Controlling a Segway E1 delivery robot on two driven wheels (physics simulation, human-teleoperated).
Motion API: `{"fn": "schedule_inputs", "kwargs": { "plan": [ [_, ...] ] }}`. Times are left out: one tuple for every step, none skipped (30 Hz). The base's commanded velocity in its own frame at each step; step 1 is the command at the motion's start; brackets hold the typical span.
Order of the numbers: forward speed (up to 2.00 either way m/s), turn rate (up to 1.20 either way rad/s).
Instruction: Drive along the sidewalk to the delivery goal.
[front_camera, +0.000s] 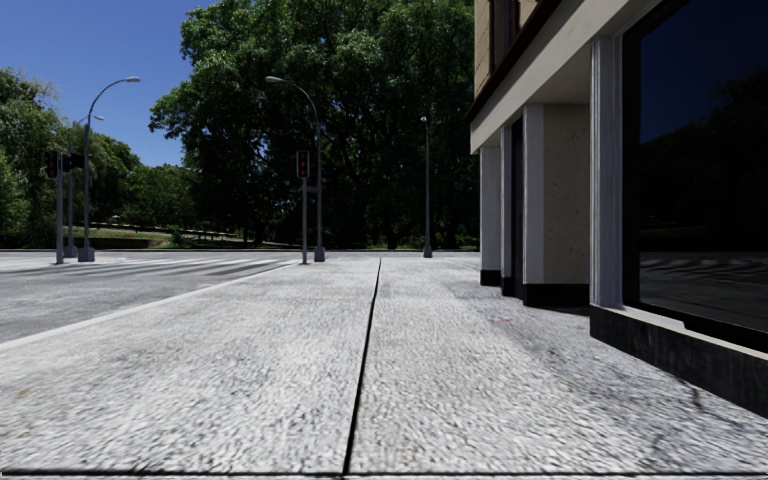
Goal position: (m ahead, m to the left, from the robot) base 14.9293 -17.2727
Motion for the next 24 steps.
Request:
{"fn": "schedule_inputs", "kwargs": {
  "plan": [
    [2.00, 0.00],
    [2.00, 0.00],
    [2.00, 0.00],
    [2.00, 0.00],
    [2.00, 0.00],
    [2.00, 0.00],
    [2.00, 0.00],
    [2.00, 0.00],
    [2.00, 0.00],
    [2.00, 0.00],
    [2.00, 0.00],
    [2.00, 0.00],
    [2.00, 0.00],
    [2.00, 0.00],
    [2.00, 0.00],
    [2.00, 0.00],
    [2.00, 0.00],
    [2.00, 0.00],
    [2.00, 0.00],
    [2.00, 0.00],
    [2.00, 0.00],
    [2.00, 0.00],
    [2.00, 0.00],
    [2.00, 0.00]
  ]
}}
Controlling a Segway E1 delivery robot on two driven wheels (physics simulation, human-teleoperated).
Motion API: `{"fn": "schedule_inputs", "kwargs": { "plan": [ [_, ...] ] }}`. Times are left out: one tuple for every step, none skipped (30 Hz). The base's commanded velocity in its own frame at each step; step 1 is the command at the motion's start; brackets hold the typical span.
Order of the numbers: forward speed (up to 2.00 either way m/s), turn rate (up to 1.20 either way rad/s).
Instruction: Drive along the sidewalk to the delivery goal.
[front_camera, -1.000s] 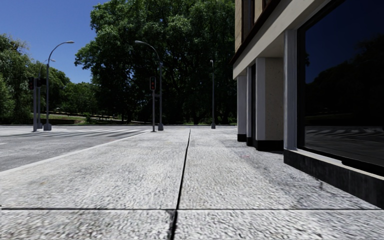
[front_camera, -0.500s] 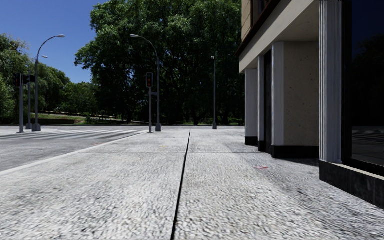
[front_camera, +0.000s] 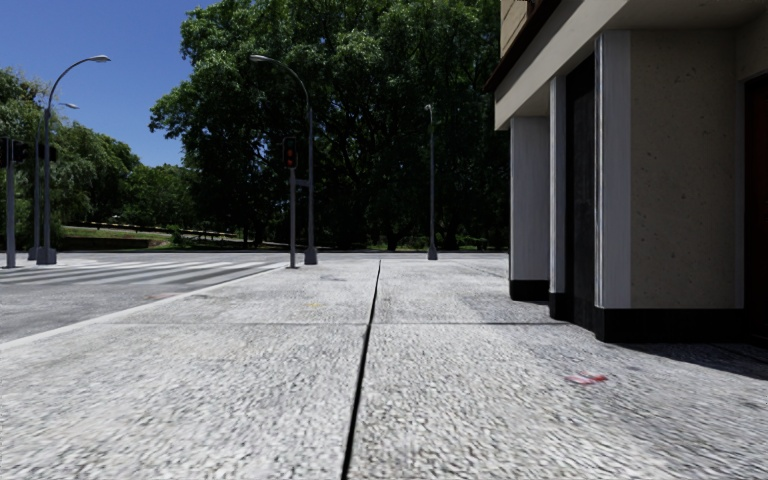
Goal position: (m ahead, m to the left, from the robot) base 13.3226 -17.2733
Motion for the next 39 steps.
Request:
{"fn": "schedule_inputs", "kwargs": {
  "plan": [
    [2.00, 0.00],
    [2.00, 0.00],
    [2.00, 0.00],
    [2.00, 0.00],
    [2.00, 0.00],
    [2.00, 0.00],
    [2.00, 0.00],
    [2.00, 0.00],
    [2.00, 0.00],
    [2.00, 0.00],
    [2.00, 0.00],
    [2.00, 0.00],
    [2.00, 0.00],
    [2.00, 0.00],
    [2.00, 0.00],
    [2.00, 0.00],
    [2.00, 0.00],
    [2.00, 0.00],
    [2.00, 0.00],
    [2.00, 0.00],
    [2.00, 0.00],
    [2.00, 0.00],
    [2.00, 0.00],
    [2.00, 0.00],
    [2.00, 0.00],
    [2.00, 0.00],
    [2.00, 0.00],
    [2.00, 0.00],
    [2.00, 0.00],
    [2.00, 0.00],
    [2.00, 0.00],
    [2.00, 0.00],
    [2.00, 0.00],
    [2.00, 0.00],
    [2.00, 0.00],
    [2.00, 0.00],
    [2.00, 0.00],
    [2.00, 0.00],
    [2.00, 0.00]
  ]
}}
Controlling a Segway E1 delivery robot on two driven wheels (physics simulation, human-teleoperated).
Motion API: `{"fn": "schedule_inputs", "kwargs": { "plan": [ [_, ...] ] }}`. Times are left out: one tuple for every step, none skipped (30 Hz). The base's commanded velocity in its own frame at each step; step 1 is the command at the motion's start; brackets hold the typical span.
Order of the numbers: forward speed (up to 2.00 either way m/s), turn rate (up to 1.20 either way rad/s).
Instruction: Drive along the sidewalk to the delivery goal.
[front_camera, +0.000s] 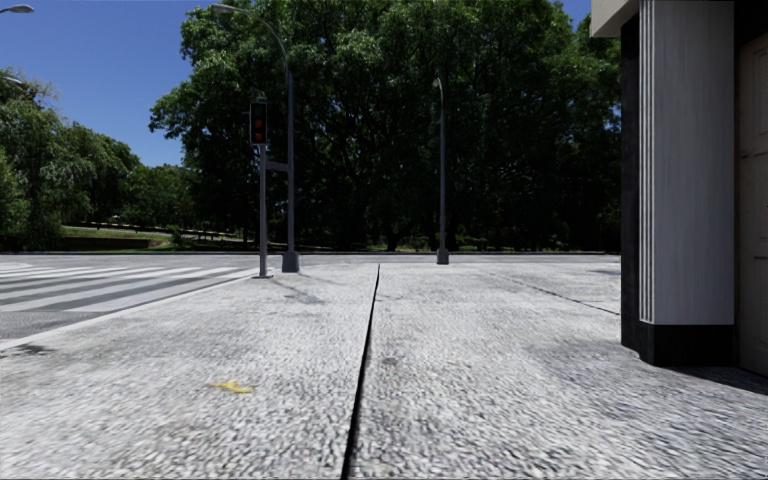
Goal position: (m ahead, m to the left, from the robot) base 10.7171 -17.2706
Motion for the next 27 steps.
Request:
{"fn": "schedule_inputs", "kwargs": {
  "plan": [
    [2.00, 0.00],
    [2.00, 0.00],
    [2.00, 0.00],
    [2.00, 0.00],
    [2.00, 0.00],
    [2.00, 0.00],
    [2.00, 0.00],
    [2.00, 0.00],
    [2.00, 0.00],
    [2.00, 0.00],
    [2.00, 0.00],
    [2.00, 0.00],
    [2.00, 0.00],
    [2.00, 0.00],
    [2.00, 0.00],
    [2.00, 0.00],
    [2.00, 0.00],
    [2.00, 0.00],
    [2.00, 0.00],
    [2.00, 0.00],
    [2.00, 0.00],
    [2.00, 0.00],
    [2.00, 0.00],
    [2.00, 0.00],
    [2.00, 0.00],
    [2.00, 0.00],
    [2.00, 0.00]
  ]
}}
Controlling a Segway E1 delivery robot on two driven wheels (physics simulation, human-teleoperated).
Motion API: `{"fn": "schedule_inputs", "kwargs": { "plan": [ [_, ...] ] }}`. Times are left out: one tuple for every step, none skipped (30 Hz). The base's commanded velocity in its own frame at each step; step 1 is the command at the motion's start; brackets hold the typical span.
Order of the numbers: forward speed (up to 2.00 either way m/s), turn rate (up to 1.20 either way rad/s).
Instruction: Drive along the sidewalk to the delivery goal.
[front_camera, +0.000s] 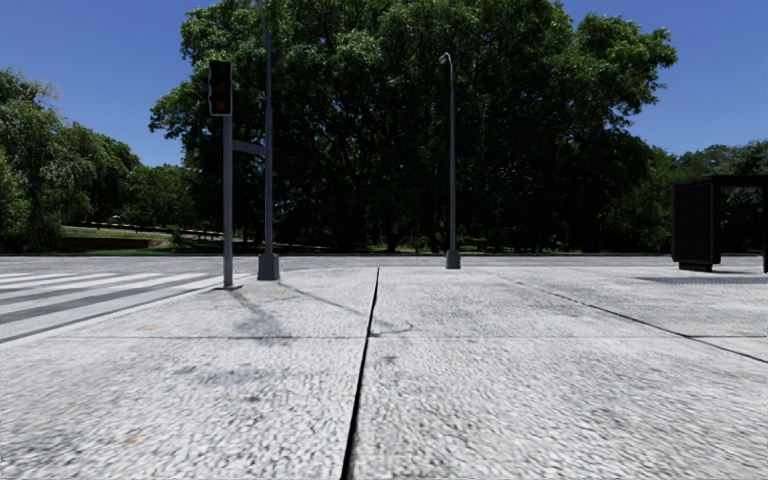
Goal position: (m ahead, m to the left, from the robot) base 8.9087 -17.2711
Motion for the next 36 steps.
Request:
{"fn": "schedule_inputs", "kwargs": {
  "plan": [
    [2.00, 0.00],
    [2.00, 0.00],
    [2.00, 0.00],
    [2.00, 0.00],
    [2.00, 0.00],
    [2.00, 0.00],
    [2.00, 0.00],
    [2.00, 0.00],
    [2.00, 0.00],
    [2.00, 0.00],
    [2.00, 0.00],
    [2.00, 0.00],
    [2.00, 0.00],
    [2.00, 0.00],
    [2.00, 0.00],
    [2.00, 0.00],
    [2.00, 0.00],
    [2.00, 0.00],
    [2.00, 0.00],
    [2.00, 0.00],
    [2.00, 0.00],
    [2.00, 0.00],
    [2.00, 0.00],
    [2.00, 0.00],
    [2.00, 0.00],
    [2.00, 0.00],
    [2.00, 0.00],
    [2.00, 0.00],
    [2.00, 0.00],
    [2.00, 0.00],
    [2.00, -0.14],
    [2.00, -0.52],
    [2.00, -0.72],
    [2.00, -0.94],
    [2.00, -1.20],
    [2.00, -1.20]
  ]
}}
